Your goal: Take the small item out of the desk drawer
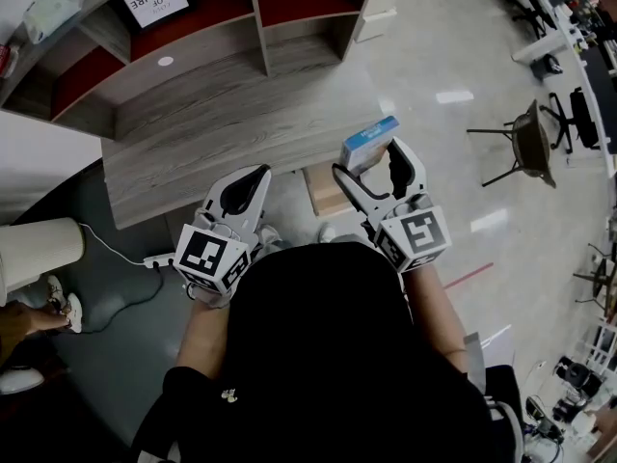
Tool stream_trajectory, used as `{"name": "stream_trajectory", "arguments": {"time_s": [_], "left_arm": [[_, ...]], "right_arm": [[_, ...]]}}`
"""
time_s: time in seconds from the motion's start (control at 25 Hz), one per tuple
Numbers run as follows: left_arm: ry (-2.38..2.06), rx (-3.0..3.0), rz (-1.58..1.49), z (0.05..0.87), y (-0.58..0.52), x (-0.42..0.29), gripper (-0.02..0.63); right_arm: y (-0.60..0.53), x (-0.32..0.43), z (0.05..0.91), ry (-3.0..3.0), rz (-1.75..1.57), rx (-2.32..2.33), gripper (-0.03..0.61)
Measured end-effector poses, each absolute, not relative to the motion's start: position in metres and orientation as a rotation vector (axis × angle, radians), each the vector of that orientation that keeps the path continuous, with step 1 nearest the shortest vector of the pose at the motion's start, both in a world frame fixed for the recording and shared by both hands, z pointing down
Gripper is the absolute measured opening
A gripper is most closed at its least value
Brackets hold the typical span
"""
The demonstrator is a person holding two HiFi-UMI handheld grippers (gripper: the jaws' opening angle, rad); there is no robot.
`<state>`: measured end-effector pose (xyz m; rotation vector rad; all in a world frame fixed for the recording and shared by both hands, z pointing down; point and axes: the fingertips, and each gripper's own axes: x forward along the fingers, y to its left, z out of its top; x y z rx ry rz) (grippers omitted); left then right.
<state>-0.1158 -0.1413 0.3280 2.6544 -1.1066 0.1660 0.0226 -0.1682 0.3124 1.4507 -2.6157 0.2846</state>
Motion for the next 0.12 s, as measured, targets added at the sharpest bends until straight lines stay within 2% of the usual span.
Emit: {"name": "stream_trajectory", "arguments": {"time_s": [0.12], "left_arm": [[-1.104, 2.655, 0.172, 0.3293, -0.1409, -0.1149, 0.008]], "right_arm": [[-0.1680, 0.0236, 0.3155, -2.615, 0.276, 1.441, 0.426]]}}
